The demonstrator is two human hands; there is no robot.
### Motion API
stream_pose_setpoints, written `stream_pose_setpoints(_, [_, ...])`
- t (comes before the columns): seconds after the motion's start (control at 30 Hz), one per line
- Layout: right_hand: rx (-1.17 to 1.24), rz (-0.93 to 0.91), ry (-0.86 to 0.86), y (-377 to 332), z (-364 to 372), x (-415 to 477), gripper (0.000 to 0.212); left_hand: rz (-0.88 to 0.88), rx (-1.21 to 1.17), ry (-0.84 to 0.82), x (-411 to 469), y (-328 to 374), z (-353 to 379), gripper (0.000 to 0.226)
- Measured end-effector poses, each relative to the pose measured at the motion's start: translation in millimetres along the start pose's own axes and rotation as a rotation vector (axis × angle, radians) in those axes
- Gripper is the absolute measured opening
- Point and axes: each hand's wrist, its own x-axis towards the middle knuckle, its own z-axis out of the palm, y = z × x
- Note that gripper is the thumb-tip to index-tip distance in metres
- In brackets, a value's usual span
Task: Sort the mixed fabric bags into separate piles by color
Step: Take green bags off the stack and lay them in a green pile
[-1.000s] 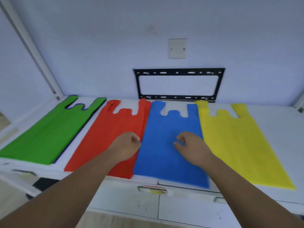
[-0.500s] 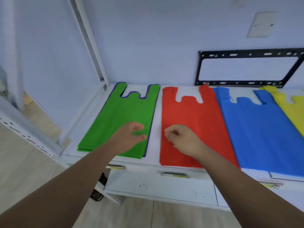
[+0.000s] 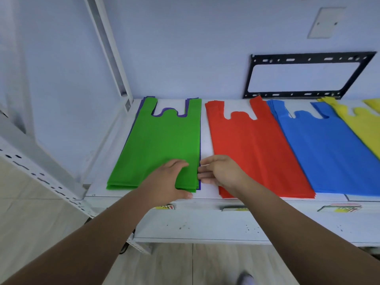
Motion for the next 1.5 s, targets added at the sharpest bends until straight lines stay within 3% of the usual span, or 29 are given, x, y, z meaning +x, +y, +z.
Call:
stream_pose_setpoints(0.33, [-0.027,-0.017,0.048,0,8,-2,0.023,-0.077,-0.199,0.205,-2,-19,4,0.042])
stream_pose_setpoints(0.73, [-0.028,-0.03,0.098,9,11,-17,0.027,-0.059,-0.25,0.187,-4,-20,0,0.04])
stream_pose_setpoints(0.97, [-0.019,-0.081,0.067,10,12,-18,0.01,-0.038,-0.219,0.163,-1,-21,-3,0.034])
stream_pose_setpoints(1.1, [0.087,0.036,0.014,12,19,-14,0.033,-0.037,-0.163,0.238,4,-20,-8,0.03])
stream_pose_setpoints(1.23, [0.191,0.12,-0.034,8,17,-6,0.067,0.117,-0.085,0.312,-2,-14,-3,0.032])
stream_pose_setpoints(1.3, [0.149,0.131,-0.055,7,18,-6,0.059,0.18,-0.005,0.305,-10,-8,5,0.037])
stream_pose_setpoints(1.4, [0.046,0.085,-0.011,8,24,-3,0.024,0.25,0.077,0.321,-31,9,21,0.046])
stream_pose_setpoints(1.5, [-0.002,0.037,0.073,9,28,0,0.023,0.387,-0.044,0.283,-52,25,37,0.036])
